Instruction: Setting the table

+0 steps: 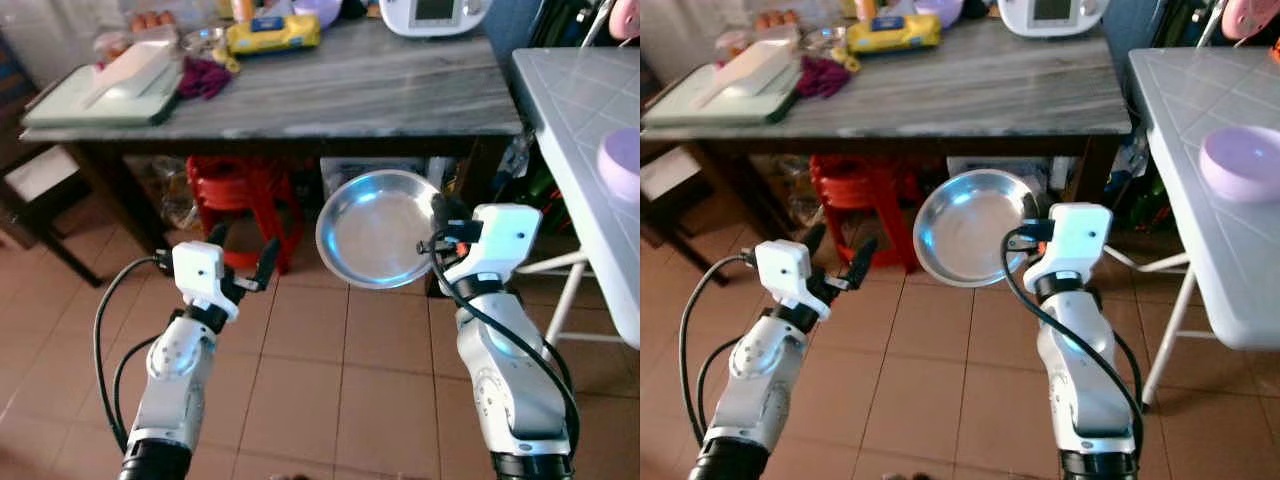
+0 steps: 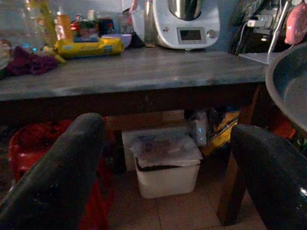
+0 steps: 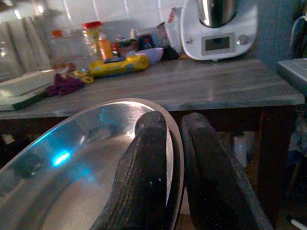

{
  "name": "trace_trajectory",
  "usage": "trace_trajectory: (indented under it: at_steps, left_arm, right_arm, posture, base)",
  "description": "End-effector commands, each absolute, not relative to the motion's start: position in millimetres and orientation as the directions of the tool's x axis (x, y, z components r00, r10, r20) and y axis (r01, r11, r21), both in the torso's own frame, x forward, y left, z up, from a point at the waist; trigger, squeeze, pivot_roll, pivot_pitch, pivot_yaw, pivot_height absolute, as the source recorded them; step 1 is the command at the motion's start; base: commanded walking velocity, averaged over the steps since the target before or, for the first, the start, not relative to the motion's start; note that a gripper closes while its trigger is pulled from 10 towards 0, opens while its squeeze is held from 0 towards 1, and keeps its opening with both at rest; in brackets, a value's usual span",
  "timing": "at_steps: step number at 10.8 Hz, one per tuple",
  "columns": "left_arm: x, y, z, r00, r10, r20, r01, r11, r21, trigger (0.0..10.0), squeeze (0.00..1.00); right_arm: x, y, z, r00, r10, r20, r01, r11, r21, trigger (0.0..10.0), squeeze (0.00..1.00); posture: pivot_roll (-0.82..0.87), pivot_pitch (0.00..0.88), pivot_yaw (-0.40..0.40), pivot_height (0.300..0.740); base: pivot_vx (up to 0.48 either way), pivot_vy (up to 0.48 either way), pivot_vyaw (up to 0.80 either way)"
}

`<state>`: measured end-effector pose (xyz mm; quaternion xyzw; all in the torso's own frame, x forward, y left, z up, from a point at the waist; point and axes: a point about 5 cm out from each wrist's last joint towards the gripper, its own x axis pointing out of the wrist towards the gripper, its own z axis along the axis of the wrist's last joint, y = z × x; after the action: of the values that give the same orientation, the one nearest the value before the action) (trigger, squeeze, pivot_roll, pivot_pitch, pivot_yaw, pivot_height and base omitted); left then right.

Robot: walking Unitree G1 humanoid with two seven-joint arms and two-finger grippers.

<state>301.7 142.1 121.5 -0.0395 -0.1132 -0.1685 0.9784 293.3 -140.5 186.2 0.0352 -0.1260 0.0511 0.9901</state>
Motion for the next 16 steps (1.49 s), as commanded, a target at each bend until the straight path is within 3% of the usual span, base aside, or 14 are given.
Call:
trace_trajectory:
  at_steps: [1, 16]
  left_arm:
    - [302.1, 138.7, 123.0, 0.913, -0.33, 0.24, 0.348, 0.937, -0.035, 10.0, 0.0]
    - [301.8, 135.6, 121.3, 0.908, -0.347, 0.236, 0.361, 0.932, -0.021, 10.0, 0.0]
  right_arm:
    - [291.6, -145.4, 190.7, 0.958, 0.078, 0.276, -0.096, 0.994, 0.051, 10.0, 0.0]
    - [292.1, -138.4, 188.6, 0.955, 0.109, 0.277, -0.131, 0.989, 0.063, 10.0, 0.0]
  posture:
    - [-0.12, 0.137, 0.107, 0.74]
    - [-0.11, 0.138, 0.113, 0.74]
  base:
    - [0.435, 0.0, 0.0]
    - [0.425, 0.0, 0.0]
